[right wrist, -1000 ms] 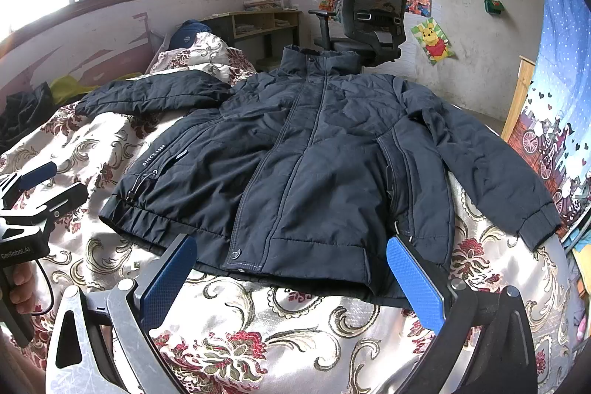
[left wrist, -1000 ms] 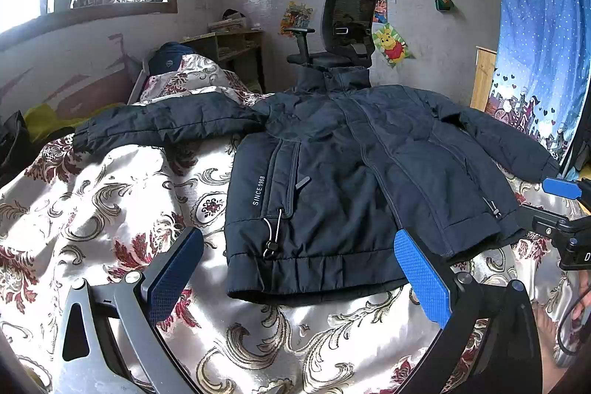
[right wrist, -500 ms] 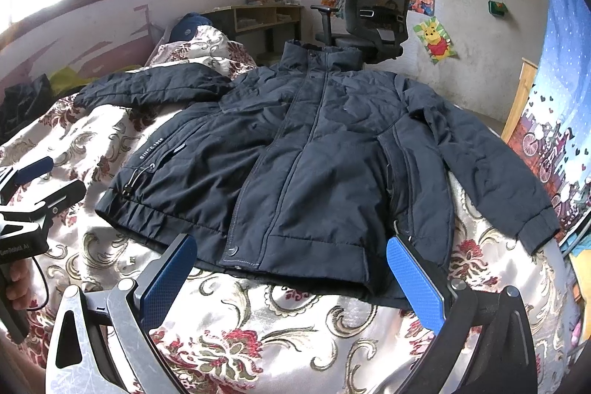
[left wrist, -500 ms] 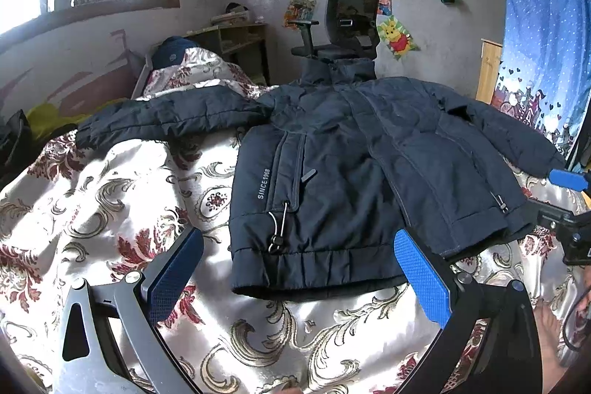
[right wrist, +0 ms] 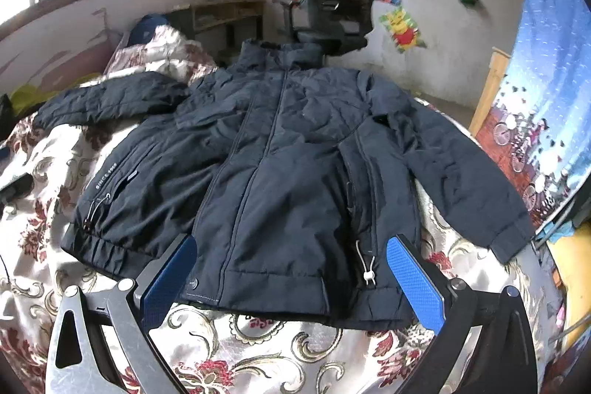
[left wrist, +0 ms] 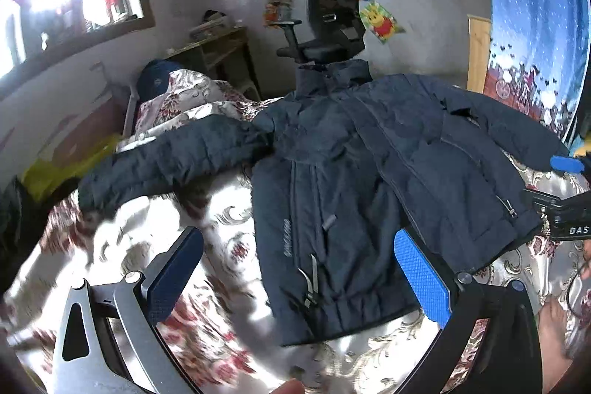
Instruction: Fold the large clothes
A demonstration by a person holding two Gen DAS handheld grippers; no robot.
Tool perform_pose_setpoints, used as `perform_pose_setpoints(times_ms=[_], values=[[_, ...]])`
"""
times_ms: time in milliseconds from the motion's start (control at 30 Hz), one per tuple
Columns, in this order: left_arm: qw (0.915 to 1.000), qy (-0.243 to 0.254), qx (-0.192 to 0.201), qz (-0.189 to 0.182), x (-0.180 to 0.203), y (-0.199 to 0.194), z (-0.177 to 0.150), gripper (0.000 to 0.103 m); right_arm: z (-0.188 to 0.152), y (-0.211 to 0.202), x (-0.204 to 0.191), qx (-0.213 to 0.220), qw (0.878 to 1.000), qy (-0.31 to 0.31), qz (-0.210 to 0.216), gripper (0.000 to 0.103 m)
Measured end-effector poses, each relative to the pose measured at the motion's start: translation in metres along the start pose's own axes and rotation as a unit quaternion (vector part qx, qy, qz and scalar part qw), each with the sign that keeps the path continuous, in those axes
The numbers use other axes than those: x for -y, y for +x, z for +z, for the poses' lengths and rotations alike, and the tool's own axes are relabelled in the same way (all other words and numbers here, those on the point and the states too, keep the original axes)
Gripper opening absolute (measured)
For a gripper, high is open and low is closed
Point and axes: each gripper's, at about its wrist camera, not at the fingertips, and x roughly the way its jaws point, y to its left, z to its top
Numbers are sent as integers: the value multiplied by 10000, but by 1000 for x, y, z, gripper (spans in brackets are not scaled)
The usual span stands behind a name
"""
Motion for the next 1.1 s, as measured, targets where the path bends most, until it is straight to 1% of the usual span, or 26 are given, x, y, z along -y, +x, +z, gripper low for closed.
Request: perform_pose_setpoints(times_ms=[67,133,200,300,400,433,500,667,733,767,833,900,1000,1100], values=[[9998,154,-92,56,-5,2,16,102,15,5,2,-31,9999,-148,-64,103],[9994,244,-117,204,-8,7,30,102,30,12,5,-41,9998,-176,-102,103],[9990,246,-84,357,-10,12,43,102,47,20,10,-43,9999,-86,-123,103],[9986,241,6,467,-12,27,61,102,70,39,20,-140,9996,148,-212,103],[9985,233,125,469,-11,48,76,102,91,62,31,-310,9983,275,-410,103],[9985,251,131,458,-11,55,81,102,99,71,37,-382,9975,307,-518,103],[9985,307,121,435,-8,73,89,102,114,88,48,-470,9964,369,-601,103],[9982,392,141,429,-2,116,100,102,140,120,68,-399,9955,373,-778,103],[9976,424,219,506,0,131,103,102,146,125,68,-422,9951,300,-838,103],[9973,414,267,541,0,140,104,102,148,127,68,-515,9949,210,-840,103],[9975,351,322,520,-1,152,107,102,152,129,67,-656,9946,83,-794,103],[9978,263,354,493,-2,166,111,102,153,127,67,-693,9947,26,-762,103],[9987,165,266,410,2,186,119,102,151,119,73,-647,9961,-22,-604,103],[9993,138,112,335,12,208,128,102,139,118,85,-597,9966,234,-522,103]])
